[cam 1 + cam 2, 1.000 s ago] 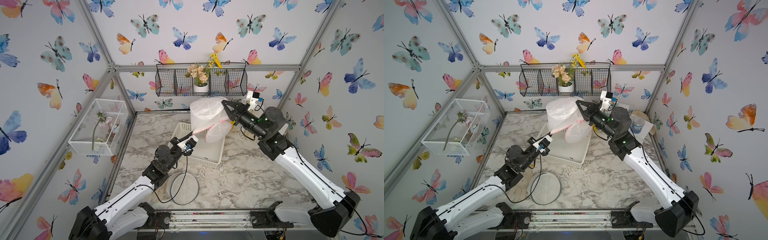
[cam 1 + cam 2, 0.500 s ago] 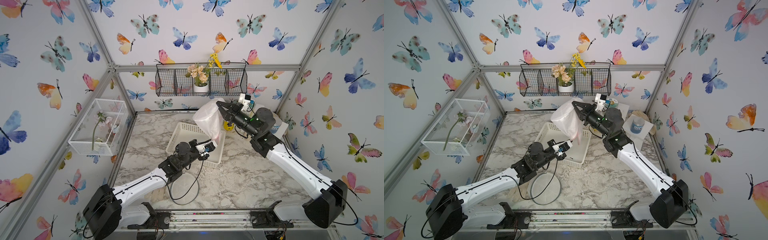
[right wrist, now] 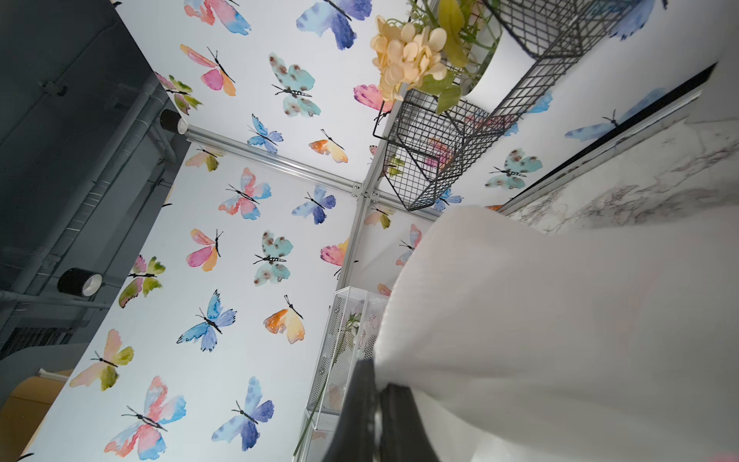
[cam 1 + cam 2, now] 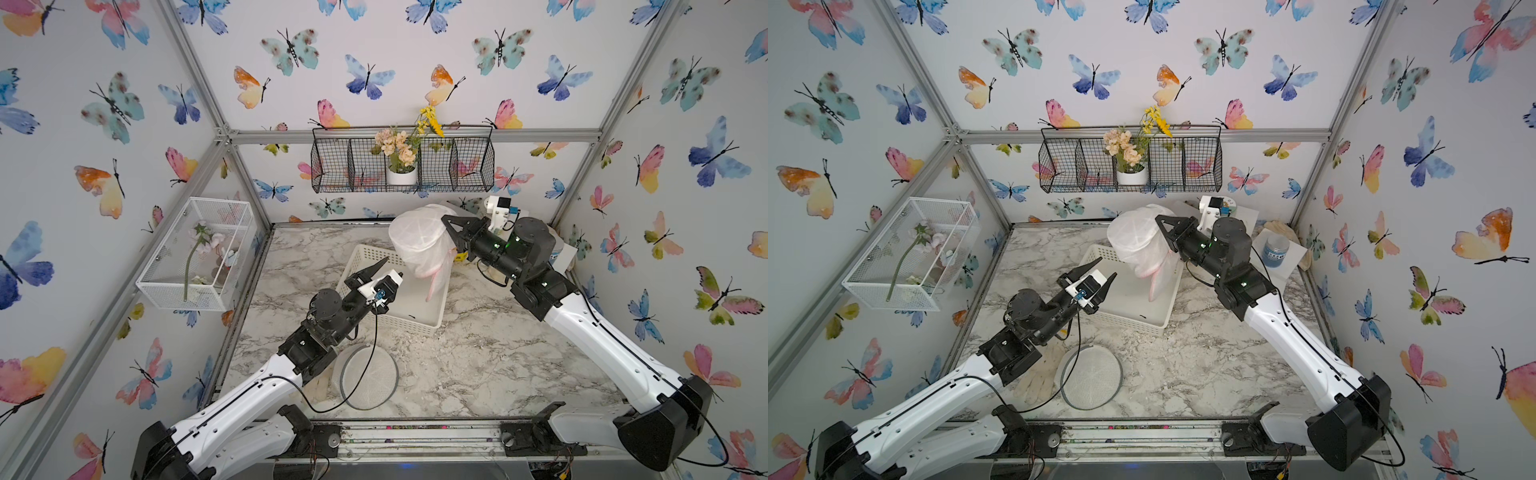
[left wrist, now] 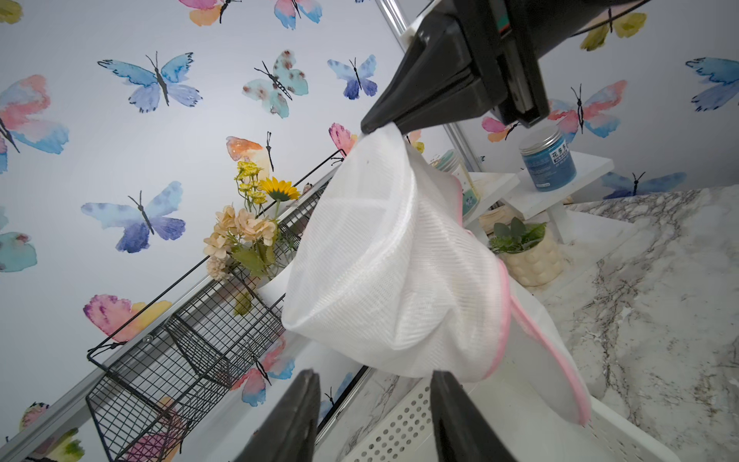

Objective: Turn the laundry bag inside out
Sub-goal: Turn over the laundry bag.

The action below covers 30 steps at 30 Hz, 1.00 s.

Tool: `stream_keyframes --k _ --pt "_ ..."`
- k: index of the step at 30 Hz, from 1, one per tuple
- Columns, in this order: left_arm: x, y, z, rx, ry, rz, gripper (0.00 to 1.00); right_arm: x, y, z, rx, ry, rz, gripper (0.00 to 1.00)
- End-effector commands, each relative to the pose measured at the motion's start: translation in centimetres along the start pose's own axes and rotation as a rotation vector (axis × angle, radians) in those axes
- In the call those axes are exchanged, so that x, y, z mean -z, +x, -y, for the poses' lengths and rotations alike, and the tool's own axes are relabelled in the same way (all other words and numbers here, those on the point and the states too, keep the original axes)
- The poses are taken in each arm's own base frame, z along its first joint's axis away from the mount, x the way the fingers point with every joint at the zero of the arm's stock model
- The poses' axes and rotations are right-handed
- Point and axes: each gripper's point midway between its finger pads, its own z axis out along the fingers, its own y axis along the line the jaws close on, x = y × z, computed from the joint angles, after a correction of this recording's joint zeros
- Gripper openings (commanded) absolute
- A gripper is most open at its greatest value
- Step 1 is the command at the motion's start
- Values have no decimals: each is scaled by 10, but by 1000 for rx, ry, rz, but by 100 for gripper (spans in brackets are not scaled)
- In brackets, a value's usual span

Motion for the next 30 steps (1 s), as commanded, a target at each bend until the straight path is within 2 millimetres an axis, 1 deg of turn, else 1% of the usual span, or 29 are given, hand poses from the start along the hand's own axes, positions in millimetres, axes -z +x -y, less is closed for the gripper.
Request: stream_keyframes --k 1,4,6,8,10,14,20,24,27,30 --pt "-5 -5 5 -39 37 9 55 6 -7 1 31 19 31 2" --pt "-16 -23 5 -93 40 43 61 7 -10 -4 31 12 29 2" --pt "-25 -37 2 -126 18 75 63 7 -7 -6 21 3 15 2" --pt "-34 -52 -6 -152 -26 106 64 7 -6 -7 4 -3 3 2" --pt "-44 -59 -11 -157 -52 121 64 7 -4 -8 -28 -5 -4 2" --pt "-65 -52 -5 -214 -52 90 64 8 -2 -19 -78 -41 -26 2" --pt "-81 -49 -12 -281 -103 64 64 12 -1 -18 -139 -43 -26 2" --pt "-90 -46 -20 -365 -151 22 63 11 3 -16 -178 -51 -44 2" --pt "-96 -44 -32 -420 -223 -8 56 11 6 -16 -195 -56 -59 2" --pt "-97 -46 -39 -447 -271 -8 44 12 5 -12 -197 -35 -47 2"
